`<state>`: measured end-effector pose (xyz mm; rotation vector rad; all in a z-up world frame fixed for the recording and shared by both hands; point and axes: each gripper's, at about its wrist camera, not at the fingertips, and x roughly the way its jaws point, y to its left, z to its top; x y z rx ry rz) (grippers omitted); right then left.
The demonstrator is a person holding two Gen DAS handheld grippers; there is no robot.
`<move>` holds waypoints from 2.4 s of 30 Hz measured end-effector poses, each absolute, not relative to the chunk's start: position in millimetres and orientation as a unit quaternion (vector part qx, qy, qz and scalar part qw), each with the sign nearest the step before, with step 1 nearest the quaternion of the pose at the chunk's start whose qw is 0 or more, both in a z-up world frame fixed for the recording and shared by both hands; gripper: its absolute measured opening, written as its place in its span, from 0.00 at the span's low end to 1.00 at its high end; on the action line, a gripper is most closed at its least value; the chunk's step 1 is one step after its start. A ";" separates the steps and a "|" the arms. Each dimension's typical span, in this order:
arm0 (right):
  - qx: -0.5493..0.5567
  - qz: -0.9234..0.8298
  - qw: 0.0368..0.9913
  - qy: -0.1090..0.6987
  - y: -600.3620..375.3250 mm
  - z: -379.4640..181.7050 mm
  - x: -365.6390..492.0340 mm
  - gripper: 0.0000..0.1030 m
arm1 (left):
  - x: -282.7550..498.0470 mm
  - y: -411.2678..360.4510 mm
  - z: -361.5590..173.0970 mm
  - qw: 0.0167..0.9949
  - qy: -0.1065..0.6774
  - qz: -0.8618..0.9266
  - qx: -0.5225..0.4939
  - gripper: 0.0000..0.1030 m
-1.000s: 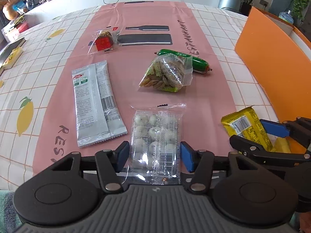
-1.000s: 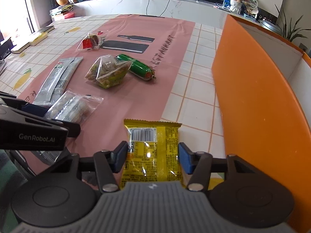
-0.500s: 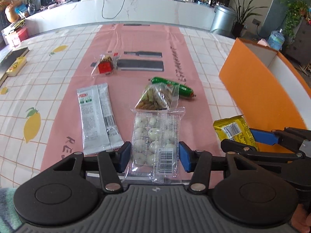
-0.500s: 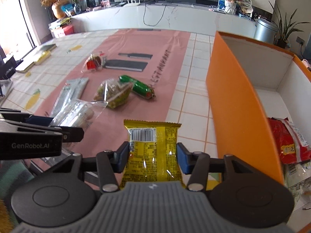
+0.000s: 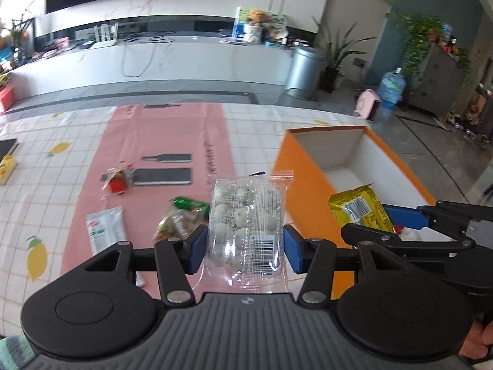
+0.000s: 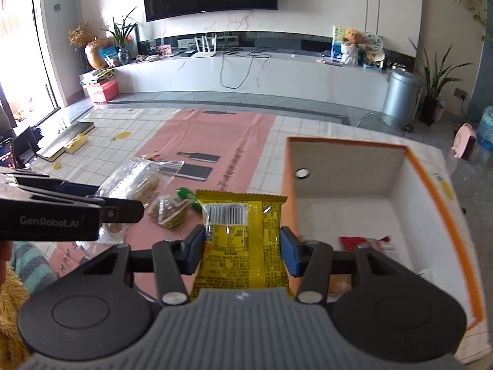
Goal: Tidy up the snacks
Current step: 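Carry the yellow packet toward the box while the left gripper carries the candy pack, then release the yellow packet and candy pack into the box from both grippers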
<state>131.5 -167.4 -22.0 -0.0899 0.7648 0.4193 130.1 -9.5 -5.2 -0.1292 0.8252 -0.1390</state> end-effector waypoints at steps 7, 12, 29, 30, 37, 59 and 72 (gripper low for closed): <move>-0.061 0.170 0.908 0.378 -222.7 -11.6 144.6 0.48 | 160.1 -64.8 12.0 0.908 0.396 -0.137 -0.018 0.57; -0.070 0.145 0.909 0.385 -257.2 -14.2 162.8 0.48 | 180.1 -117.0 14.5 0.902 0.391 -0.174 0.052 0.57; -0.070 0.156 0.873 0.456 -310.2 -60.2 245.2 0.48 | 274.1 -193.1 -35.6 0.804 0.478 -0.284 0.212 0.58; -0.069 0.157 0.872 0.459 -311.3 -62.2 248.8 0.48 | 277.6 -195.1 -40.1 0.795 0.484 -0.288 0.224 0.58; -0.089 0.181 0.856 0.476 -301.0 -83.7 269.3 0.48 | 297.9 -207.8 -71.7 0.754 0.500 -0.294 0.308 0.58; -0.106 0.235 0.806 0.533 -280.8 -134.9 324.8 0.49 | 358.2 -211.7 -123.6 0.698 0.561 -0.293 0.336 0.68; -0.109 0.231 0.806 0.534 -277.2 -130.2 322.8 0.59 | 362.5 -182.8 -94.3 0.739 0.548 -0.287 0.267 0.70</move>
